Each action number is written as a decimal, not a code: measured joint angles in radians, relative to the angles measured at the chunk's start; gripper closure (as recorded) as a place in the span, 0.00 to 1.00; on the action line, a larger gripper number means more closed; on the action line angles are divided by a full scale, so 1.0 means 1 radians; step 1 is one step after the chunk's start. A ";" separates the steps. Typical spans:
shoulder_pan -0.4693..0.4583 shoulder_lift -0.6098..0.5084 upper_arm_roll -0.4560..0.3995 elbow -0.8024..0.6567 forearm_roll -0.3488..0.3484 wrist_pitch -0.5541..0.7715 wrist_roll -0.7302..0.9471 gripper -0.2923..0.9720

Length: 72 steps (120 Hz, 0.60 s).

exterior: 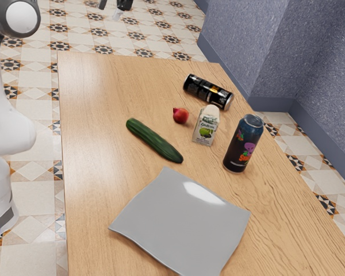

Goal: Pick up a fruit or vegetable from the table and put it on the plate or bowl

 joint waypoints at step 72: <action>-0.060 0.095 -0.234 -0.266 -0.095 0.347 0.140 0.25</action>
